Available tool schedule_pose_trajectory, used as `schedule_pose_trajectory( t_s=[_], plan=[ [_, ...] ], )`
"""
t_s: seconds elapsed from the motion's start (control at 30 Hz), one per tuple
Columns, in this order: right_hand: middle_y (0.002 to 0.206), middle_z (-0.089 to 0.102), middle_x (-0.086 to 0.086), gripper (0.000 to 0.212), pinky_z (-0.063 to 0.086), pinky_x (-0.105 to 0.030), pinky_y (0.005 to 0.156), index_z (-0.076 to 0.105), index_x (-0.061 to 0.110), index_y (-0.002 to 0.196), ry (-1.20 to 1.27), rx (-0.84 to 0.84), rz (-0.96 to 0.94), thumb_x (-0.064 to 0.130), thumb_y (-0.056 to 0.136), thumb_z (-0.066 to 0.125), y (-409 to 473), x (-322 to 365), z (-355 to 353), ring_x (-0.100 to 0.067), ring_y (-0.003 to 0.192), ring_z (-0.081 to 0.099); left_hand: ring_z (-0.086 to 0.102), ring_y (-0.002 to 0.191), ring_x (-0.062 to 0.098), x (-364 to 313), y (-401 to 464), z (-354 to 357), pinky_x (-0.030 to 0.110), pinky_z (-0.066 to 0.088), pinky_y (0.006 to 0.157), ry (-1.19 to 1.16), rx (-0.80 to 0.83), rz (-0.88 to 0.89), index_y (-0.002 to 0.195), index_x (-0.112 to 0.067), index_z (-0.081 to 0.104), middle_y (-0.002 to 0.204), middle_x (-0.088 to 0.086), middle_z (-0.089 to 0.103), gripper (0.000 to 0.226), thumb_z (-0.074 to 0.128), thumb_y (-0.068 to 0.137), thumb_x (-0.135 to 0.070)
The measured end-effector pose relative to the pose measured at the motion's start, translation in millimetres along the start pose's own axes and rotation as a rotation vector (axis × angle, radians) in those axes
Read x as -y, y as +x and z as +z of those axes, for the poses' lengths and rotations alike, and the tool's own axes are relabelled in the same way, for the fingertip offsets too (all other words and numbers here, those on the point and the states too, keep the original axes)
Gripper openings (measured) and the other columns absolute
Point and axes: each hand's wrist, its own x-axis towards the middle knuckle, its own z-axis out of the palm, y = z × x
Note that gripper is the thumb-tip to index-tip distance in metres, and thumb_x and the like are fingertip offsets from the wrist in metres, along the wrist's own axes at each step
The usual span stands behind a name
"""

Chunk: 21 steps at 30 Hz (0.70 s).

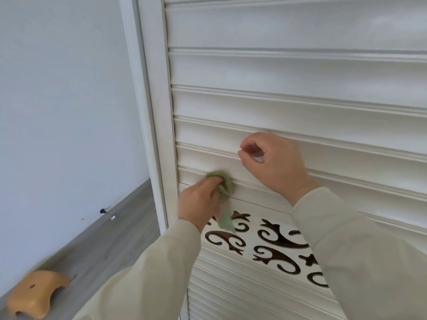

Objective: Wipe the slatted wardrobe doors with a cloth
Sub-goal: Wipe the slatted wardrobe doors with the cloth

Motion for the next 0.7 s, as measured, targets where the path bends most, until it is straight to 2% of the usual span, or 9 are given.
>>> schedule_pose_trajectory(
  t_s=[0.07,0.1,0.2,0.3,0.4,0.5,0.6,0.63,0.7],
  plan=[
    [0.083,0.068,0.012,0.004,0.046,-0.006,0.076,0.070,0.018,0.089,-0.008,0.003,-0.004,0.017,0.085,0.071,0,-1,0,-0.004,0.080,0.062,0.064,0.078,0.026,25,3,-11,0.034,0.054,0.072,-0.041,-0.039,-0.405,0.118,-0.030,0.064,0.084,-0.004,0.066,0.034,0.045,0.094,-0.015],
    [0.083,0.068,0.013,0.004,0.046,-0.008,0.076,0.069,0.019,0.089,-0.011,0.003,-0.003,0.017,0.085,0.070,-1,-1,1,-0.003,0.079,0.062,0.064,0.081,0.027,34,3,-14,0.037,0.054,0.074,-0.063,-0.077,-0.512,0.123,-0.032,0.058,0.087,-0.003,0.066,0.035,0.042,0.096,-0.017],
    [0.083,0.067,0.013,0.004,0.045,-0.007,0.075,0.069,0.019,0.089,-0.026,-0.005,0.000,0.017,0.085,0.069,-1,-1,3,-0.002,0.080,0.061,0.062,0.078,0.022,31,-3,-7,0.036,0.052,0.069,-0.128,-0.096,-0.593,0.132,-0.032,0.048,0.086,-0.003,0.065,0.033,0.039,0.101,-0.025],
    [0.082,0.067,0.013,0.003,0.045,-0.007,0.075,0.069,0.018,0.088,-0.019,-0.014,0.002,0.017,0.085,0.069,-1,0,3,-0.003,0.080,0.061,0.059,0.069,0.020,20,-28,9,0.037,0.050,0.061,-0.198,0.020,-0.752,0.121,-0.027,0.039,0.076,0.000,0.061,0.018,0.038,0.103,-0.027],
    [0.082,0.067,0.012,0.004,0.046,-0.008,0.076,0.069,0.017,0.088,-0.011,-0.014,-0.001,0.016,0.085,0.069,-1,0,3,-0.003,0.081,0.061,0.058,0.069,0.025,21,-41,11,0.039,0.049,0.060,-0.181,0.109,-0.802,0.111,-0.019,0.032,0.078,0.007,0.059,0.016,0.043,0.099,-0.018],
    [0.082,0.068,0.011,0.005,0.048,-0.009,0.076,0.069,0.017,0.089,-0.001,-0.028,0.004,0.016,0.084,0.069,-1,1,4,-0.004,0.080,0.062,0.058,0.067,0.021,16,-29,2,0.028,0.040,0.048,-0.300,-0.017,-0.821,0.112,-0.018,0.037,0.083,0.007,0.061,0.012,0.041,0.101,-0.021],
    [0.082,0.068,0.010,0.005,0.051,-0.014,0.076,0.069,0.015,0.089,0.000,-0.028,-0.004,0.016,0.084,0.069,-1,0,5,-0.004,0.080,0.062,0.060,0.070,0.016,-2,-20,4,0.026,0.038,0.050,-0.446,-0.164,-0.827,0.113,-0.027,0.040,0.082,0.000,0.061,0.012,0.045,0.102,-0.027],
    [0.082,0.068,0.009,0.005,0.051,-0.015,0.076,0.069,0.015,0.089,0.004,-0.027,-0.010,0.016,0.084,0.069,1,1,5,-0.005,0.080,0.063,0.060,0.070,0.016,-12,-20,8,0.026,0.039,0.052,-0.492,-0.167,-0.839,0.112,-0.028,0.039,0.082,-0.002,0.061,0.012,0.046,0.102,-0.026],
    [0.082,0.068,0.009,0.005,0.052,-0.017,0.076,0.069,0.015,0.088,0.014,-0.028,-0.006,0.016,0.083,0.069,1,0,6,-0.005,0.080,0.063,0.062,0.069,0.015,-37,-36,23,0.026,0.042,0.053,-0.546,-0.022,-0.795,0.107,-0.032,0.040,0.080,-0.003,0.062,0.015,0.048,0.100,-0.022]
  ],
)
